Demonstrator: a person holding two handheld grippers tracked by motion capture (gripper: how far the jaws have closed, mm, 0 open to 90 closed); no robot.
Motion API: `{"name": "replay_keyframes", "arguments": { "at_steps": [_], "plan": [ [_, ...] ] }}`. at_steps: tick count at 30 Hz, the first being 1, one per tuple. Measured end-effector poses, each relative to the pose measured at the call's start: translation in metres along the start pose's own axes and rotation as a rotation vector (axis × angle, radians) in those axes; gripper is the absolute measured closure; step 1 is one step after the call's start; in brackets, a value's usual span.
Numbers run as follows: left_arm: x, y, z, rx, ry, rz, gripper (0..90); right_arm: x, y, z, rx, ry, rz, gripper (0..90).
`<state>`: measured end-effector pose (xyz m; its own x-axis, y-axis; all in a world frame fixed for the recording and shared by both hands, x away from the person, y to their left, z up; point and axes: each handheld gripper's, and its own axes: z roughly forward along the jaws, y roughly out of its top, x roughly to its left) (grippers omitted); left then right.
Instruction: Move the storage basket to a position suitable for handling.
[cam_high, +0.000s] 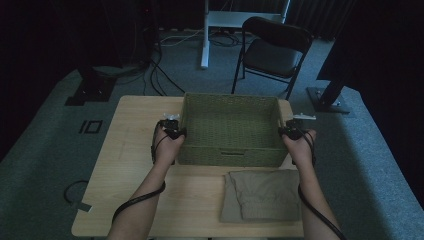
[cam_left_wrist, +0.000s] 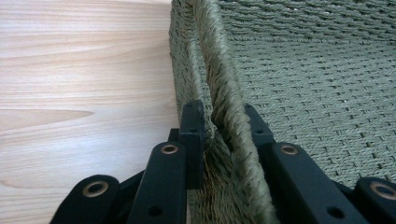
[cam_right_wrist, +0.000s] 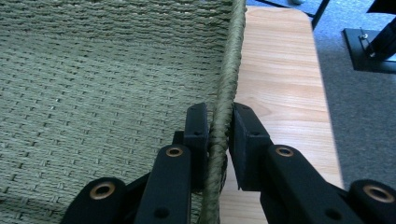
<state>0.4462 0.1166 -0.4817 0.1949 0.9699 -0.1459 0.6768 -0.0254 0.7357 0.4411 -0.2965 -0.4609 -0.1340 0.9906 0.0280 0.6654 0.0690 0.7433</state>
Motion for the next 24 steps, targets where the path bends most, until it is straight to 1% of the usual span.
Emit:
{"name": "replay_keyframes", "arguments": {
  "at_steps": [5, 6, 8, 9, 11, 12, 14, 17, 21, 24],
  "plan": [
    [-0.014, 0.001, 0.004, 0.006, -0.008, 0.001, 76.3, -0.013, -0.002, -0.003, 0.006, -0.006, 0.004, 78.0],
    [-0.014, 0.001, 0.004, 0.006, -0.008, 0.001, 76.3, -0.013, -0.002, -0.003, 0.006, -0.006, 0.004, 78.0],
    [-0.02, 0.002, 0.007, 0.009, -0.014, -0.007, 75.7, -0.021, -0.004, -0.005, 0.002, -0.015, 0.005, 78.2],
    [-0.022, 0.002, 0.008, 0.011, -0.013, -0.006, 75.8, -0.023, -0.005, -0.005, -0.002, -0.016, -0.003, 78.0],
    [-0.024, 0.002, 0.008, 0.013, -0.017, -0.005, 75.7, -0.025, -0.006, -0.006, -0.003, -0.013, 0.002, 77.9],
    [-0.031, 0.002, 0.009, 0.015, -0.02, 0.002, 75.7, -0.032, -0.007, -0.008, -0.005, -0.012, 0.008, 77.8],
    [-0.035, 0.001, 0.01, 0.015, -0.022, 0.007, 75.6, -0.036, -0.008, -0.009, -0.001, -0.015, 0.005, 78.0],
    [-0.041, 0.001, 0.011, 0.015, -0.028, 0.007, 74.7, -0.041, -0.009, -0.01, 0.0, -0.03, 0.004, 78.3],
    [-0.047, 0.001, 0.012, 0.017, -0.033, 0.024, 74.1, -0.048, -0.01, -0.011, -0.007, -0.025, 0.011, 78.3],
    [-0.048, 0.001, 0.013, 0.016, -0.033, 0.03, 73.9, -0.051, -0.01, -0.012, -0.007, -0.019, 0.011, 78.0]
  ]
}}
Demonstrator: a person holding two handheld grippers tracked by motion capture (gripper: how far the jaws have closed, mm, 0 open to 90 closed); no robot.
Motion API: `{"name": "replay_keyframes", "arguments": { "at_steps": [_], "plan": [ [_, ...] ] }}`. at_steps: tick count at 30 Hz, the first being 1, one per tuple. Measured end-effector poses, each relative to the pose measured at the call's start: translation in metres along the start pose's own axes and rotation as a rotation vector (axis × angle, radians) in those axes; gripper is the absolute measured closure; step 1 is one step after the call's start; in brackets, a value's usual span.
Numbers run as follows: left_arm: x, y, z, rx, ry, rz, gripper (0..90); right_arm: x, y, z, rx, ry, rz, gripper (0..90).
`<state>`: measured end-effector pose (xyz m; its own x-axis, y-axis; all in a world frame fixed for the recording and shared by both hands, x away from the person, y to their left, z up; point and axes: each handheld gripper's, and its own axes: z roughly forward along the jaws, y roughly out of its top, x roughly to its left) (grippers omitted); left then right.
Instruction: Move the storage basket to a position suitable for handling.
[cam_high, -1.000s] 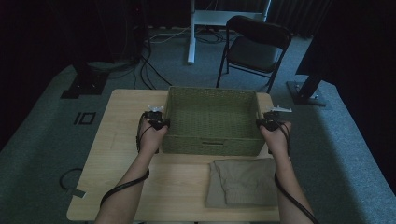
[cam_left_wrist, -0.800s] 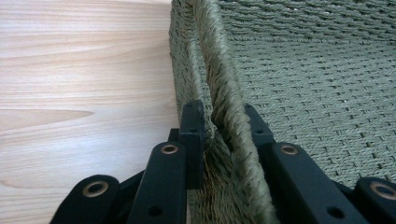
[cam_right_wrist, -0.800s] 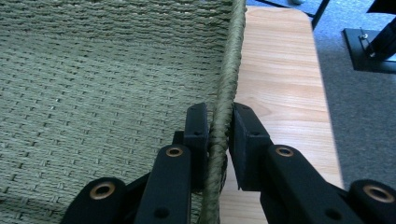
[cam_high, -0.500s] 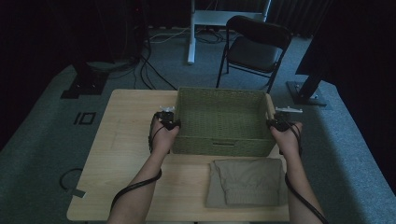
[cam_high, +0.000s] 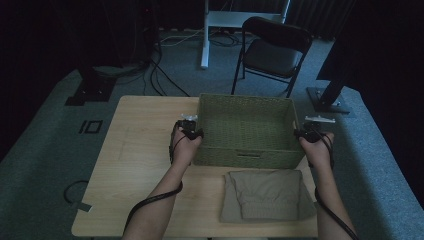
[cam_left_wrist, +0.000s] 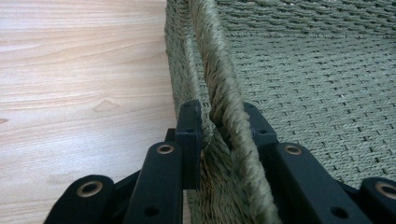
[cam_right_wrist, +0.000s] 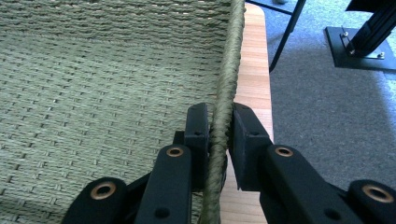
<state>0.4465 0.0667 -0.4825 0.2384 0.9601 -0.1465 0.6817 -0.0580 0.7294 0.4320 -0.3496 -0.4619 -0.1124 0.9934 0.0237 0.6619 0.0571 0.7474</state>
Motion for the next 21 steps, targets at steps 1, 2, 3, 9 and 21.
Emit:
{"name": "replay_keyframes", "arguments": {
  "at_steps": [1, 2, 3, 9, 21],
  "plan": [
    [0.0, 0.0, 0.0, 0.0, -0.002, -0.003, 73.6, 0.0, 0.0, 0.0, 0.0, 0.0, -0.007, 78.0],
    [0.001, 0.0, 0.0, 0.001, -0.005, -0.002, 73.2, 0.0, 0.0, 0.0, -0.001, -0.002, -0.011, 77.9],
    [0.001, 0.0, 0.001, 0.007, -0.011, 0.006, 72.1, 0.001, 0.0, 0.0, -0.001, -0.005, -0.015, 77.6],
    [0.0, 0.001, 0.005, 0.021, -0.111, 0.044, 35.9, -0.001, 0.001, -0.005, -0.065, 0.02, -0.027, 70.0],
    [0.006, 0.007, -0.002, -0.001, -0.094, 0.117, 17.0, 0.01, 0.007, -0.012, -0.181, 0.149, -0.099, 21.8]
  ]
}}
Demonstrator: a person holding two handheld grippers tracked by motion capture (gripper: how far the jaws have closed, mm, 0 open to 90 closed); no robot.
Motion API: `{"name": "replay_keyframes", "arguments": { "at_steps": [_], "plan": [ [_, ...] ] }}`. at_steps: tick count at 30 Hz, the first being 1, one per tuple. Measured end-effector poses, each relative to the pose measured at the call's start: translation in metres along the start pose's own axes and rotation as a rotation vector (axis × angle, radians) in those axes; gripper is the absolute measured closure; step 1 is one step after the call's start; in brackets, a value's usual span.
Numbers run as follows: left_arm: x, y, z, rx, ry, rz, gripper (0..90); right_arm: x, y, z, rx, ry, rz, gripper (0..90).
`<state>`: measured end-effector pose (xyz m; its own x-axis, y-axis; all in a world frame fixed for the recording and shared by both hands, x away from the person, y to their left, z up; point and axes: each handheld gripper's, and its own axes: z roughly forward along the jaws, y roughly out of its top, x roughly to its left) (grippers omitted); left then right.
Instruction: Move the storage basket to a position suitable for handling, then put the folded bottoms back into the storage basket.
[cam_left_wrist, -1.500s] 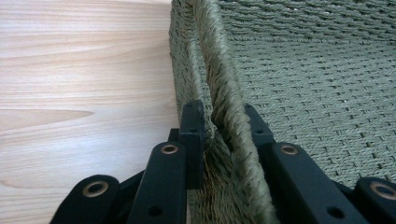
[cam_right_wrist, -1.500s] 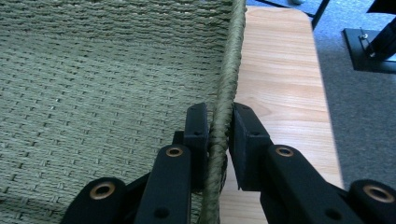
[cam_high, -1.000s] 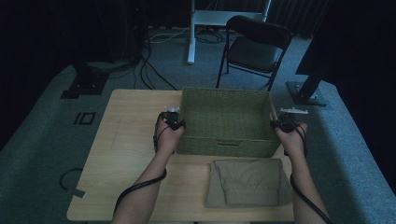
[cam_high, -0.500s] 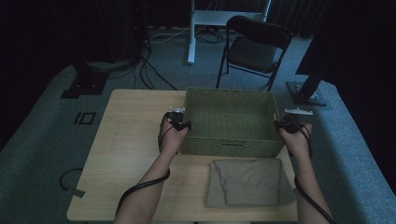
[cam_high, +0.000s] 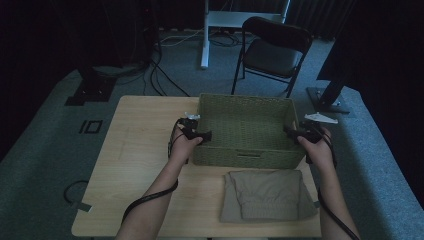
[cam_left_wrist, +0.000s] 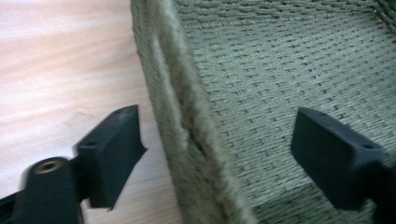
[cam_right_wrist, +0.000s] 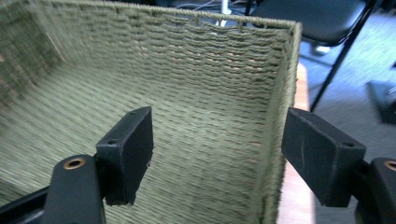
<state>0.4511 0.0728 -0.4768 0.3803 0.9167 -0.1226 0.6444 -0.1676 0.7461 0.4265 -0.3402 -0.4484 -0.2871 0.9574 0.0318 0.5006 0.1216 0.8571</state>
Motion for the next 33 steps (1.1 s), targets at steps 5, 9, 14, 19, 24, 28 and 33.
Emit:
{"name": "replay_keyframes", "arguments": {
  "at_steps": [5, 9, 14, 19, 24, 28, 33],
  "plan": [
    [0.003, 0.005, -0.014, -0.052, -0.02, 0.018, 16.2, 0.002, 0.0, -0.009, -0.036, 0.017, 0.003, 15.4],
    [0.005, 0.012, -0.029, -0.108, -0.027, 0.032, 16.3, 0.002, 0.001, -0.017, -0.058, 0.017, -0.017, 13.6],
    [0.006, 0.013, -0.047, -0.123, -0.053, 0.078, 16.3, 0.004, 0.0, -0.025, -0.066, 0.038, -0.02, 13.8],
    [0.006, 0.009, -0.059, -0.121, -0.074, 0.08, 16.9, 0.008, 0.0, -0.035, -0.076, 0.04, -0.024, 13.8],
    [0.003, 0.002, -0.071, -0.13, -0.096, 0.089, 16.8, 0.013, -0.001, -0.046, -0.081, 0.039, -0.052, 13.6],
    [0.001, -0.003, -0.077, -0.14, -0.1, 0.094, 16.8, 0.016, -0.003, -0.053, -0.094, 0.039, -0.052, 13.6],
    [-0.006, -0.014, -0.086, -0.138, -0.12, 0.106, 16.8, 0.022, -0.008, -0.065, -0.119, 0.028, -0.051, 13.5]
  ]
}}
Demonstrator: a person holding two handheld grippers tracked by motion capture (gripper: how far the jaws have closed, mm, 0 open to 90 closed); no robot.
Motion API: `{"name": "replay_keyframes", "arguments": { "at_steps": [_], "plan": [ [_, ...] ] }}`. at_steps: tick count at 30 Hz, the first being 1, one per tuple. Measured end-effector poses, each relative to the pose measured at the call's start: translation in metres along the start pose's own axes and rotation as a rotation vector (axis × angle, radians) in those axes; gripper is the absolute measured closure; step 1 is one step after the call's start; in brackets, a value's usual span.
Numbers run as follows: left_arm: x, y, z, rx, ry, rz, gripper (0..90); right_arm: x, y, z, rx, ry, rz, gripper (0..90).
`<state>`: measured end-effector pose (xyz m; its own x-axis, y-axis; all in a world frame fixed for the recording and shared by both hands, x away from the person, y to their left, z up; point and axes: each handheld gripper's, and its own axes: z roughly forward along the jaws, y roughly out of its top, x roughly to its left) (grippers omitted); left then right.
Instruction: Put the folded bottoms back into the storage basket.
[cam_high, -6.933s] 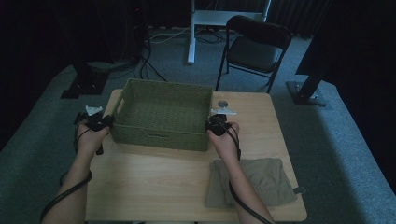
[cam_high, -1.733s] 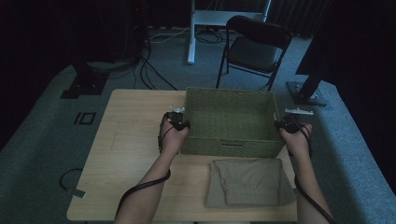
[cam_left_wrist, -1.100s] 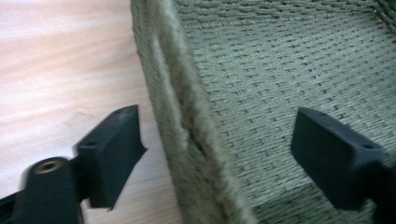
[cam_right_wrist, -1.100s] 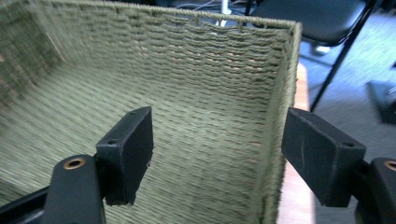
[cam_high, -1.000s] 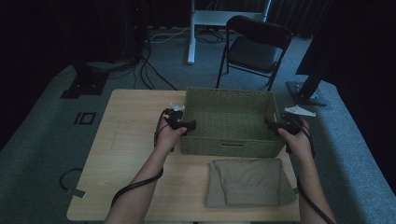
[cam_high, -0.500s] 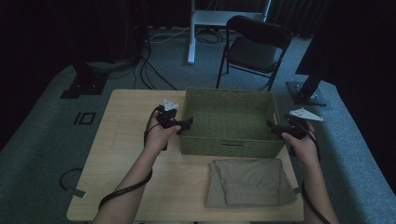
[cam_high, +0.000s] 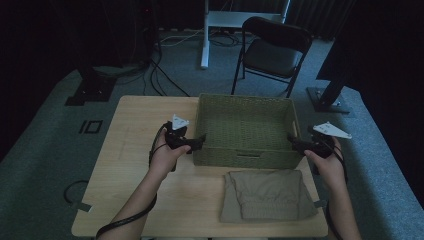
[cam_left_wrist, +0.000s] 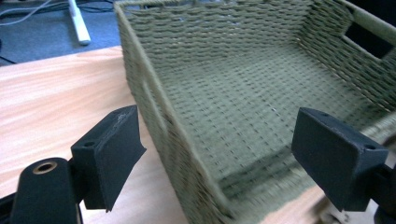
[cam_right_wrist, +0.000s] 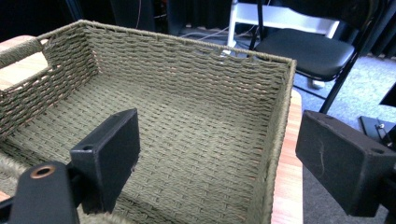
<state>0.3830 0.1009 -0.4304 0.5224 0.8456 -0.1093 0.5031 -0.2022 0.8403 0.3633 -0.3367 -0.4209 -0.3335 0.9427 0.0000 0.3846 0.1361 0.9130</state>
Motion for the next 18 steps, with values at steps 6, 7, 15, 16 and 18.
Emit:
{"name": "replay_keyframes", "arguments": {
  "at_steps": [6, 7, 15, 16, 18],
  "plan": [
    [-0.017, -0.011, -0.007, -0.003, -0.051, 0.022, 16.8, 0.005, -0.01, -0.012, -0.004, 0.009, -0.003, 13.6],
    [-0.02, -0.013, -0.008, -0.009, -0.062, 0.02, 16.8, 0.005, -0.012, -0.014, -0.005, 0.01, -0.007, 13.7],
    [-0.043, -0.035, -0.008, 0.0, -0.105, 0.054, 16.5, 0.011, -0.034, -0.029, 0.012, 0.029, -0.007, 13.8],
    [-0.044, -0.038, -0.008, 0.002, -0.104, 0.07, 16.5, 0.012, -0.037, -0.031, 0.01, 0.034, -0.002, 13.8],
    [-0.046, -0.042, -0.008, 0.003, -0.104, 0.06, 16.5, 0.015, -0.042, -0.035, 0.004, 0.036, 0.008, 13.8]
  ]
}}
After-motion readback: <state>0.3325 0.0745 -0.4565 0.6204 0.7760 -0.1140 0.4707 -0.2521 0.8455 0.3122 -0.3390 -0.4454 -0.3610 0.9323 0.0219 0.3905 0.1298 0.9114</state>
